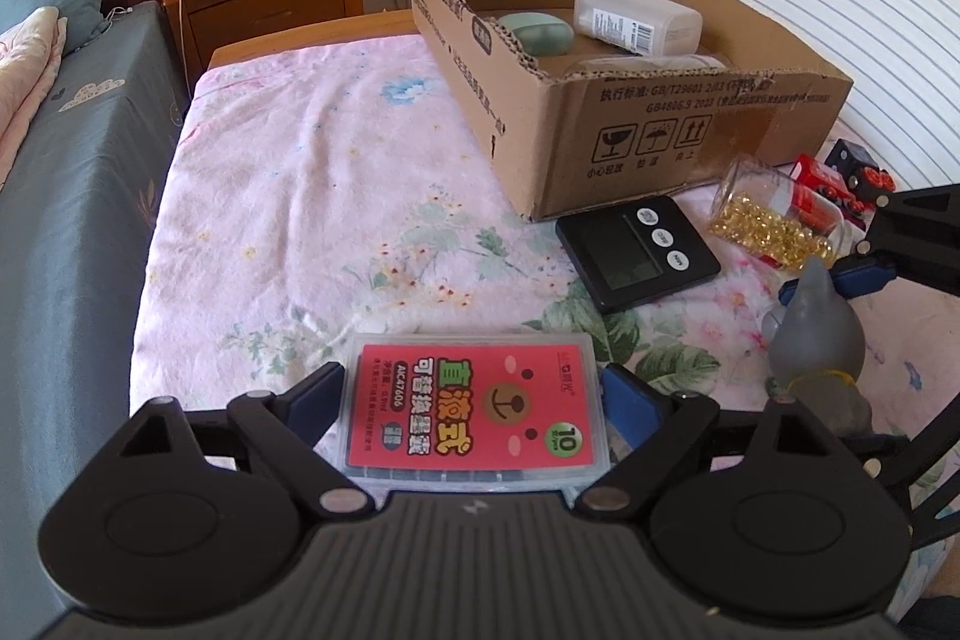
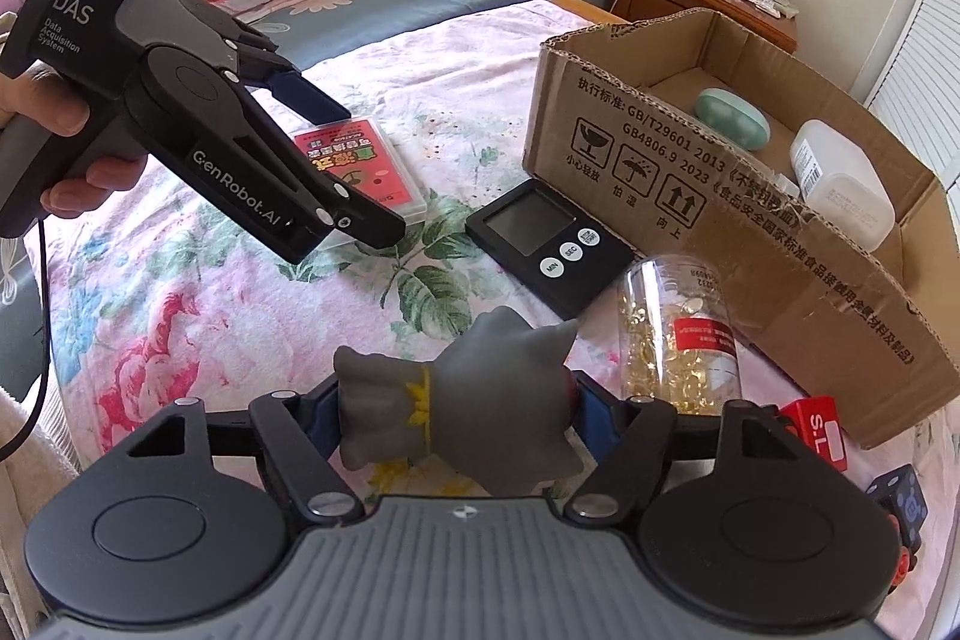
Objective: Organize rigid objects
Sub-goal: 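Lift card pack and cat figurine and carry both toward cardboard box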
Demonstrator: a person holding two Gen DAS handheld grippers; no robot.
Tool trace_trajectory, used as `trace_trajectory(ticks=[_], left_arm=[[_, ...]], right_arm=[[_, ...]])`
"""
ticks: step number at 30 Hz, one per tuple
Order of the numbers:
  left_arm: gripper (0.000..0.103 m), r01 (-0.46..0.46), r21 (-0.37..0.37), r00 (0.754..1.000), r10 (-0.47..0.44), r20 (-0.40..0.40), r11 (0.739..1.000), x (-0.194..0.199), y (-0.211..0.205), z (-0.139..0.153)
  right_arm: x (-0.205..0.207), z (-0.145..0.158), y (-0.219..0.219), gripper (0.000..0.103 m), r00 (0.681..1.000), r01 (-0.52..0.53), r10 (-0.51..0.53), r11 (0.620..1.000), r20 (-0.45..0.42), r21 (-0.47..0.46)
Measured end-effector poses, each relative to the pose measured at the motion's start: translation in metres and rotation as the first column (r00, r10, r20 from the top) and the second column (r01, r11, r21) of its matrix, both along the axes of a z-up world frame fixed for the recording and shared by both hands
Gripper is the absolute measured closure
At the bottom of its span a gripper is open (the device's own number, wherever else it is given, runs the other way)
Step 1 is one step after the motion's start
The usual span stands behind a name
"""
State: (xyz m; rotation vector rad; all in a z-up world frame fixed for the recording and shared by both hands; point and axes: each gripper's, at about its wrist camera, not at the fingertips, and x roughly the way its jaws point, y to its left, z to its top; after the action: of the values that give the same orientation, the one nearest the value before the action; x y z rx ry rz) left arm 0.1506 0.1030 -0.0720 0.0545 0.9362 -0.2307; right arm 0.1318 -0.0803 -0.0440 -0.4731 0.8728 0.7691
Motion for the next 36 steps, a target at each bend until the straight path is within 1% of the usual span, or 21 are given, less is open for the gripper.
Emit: trace_trajectory(ticks=[3,13,21,27,32,36], left_arm=[[0.013,0.014,0.008,1.000,-0.014,-0.008,1.000,-0.004,-0.003,0.007],[0.013,0.079,0.040,0.996,-0.081,0.032,0.996,-0.020,-0.013,0.043],[0.013,0.118,0.028,0.989,-0.120,0.086,0.993,-0.017,-0.026,0.080],[0.013,0.155,0.027,0.977,-0.157,0.144,0.988,0.007,-0.043,0.105],[0.013,0.132,0.015,0.973,-0.133,0.187,0.991,0.042,-0.055,0.115],[0.013,0.106,0.012,0.976,-0.106,0.189,0.994,0.074,-0.063,0.115]], right_arm=[[-0.002,0.006,-0.003,0.026,1.000,0.016,-0.016,1.000,0.003,0.015],[-0.011,0.033,-0.018,0.026,0.998,0.055,-0.057,0.996,0.020,0.076],[-0.006,0.058,-0.040,0.026,0.991,0.113,-0.120,0.987,0.059,0.113],[0.006,0.080,-0.057,0.026,0.979,0.160,-0.176,0.977,0.105,0.141],[0.018,0.089,-0.070,0.026,0.964,0.218,-0.240,0.960,0.116,0.176],[0.026,0.091,-0.077,0.026,0.956,0.248,-0.272,0.950,0.113,0.189]])
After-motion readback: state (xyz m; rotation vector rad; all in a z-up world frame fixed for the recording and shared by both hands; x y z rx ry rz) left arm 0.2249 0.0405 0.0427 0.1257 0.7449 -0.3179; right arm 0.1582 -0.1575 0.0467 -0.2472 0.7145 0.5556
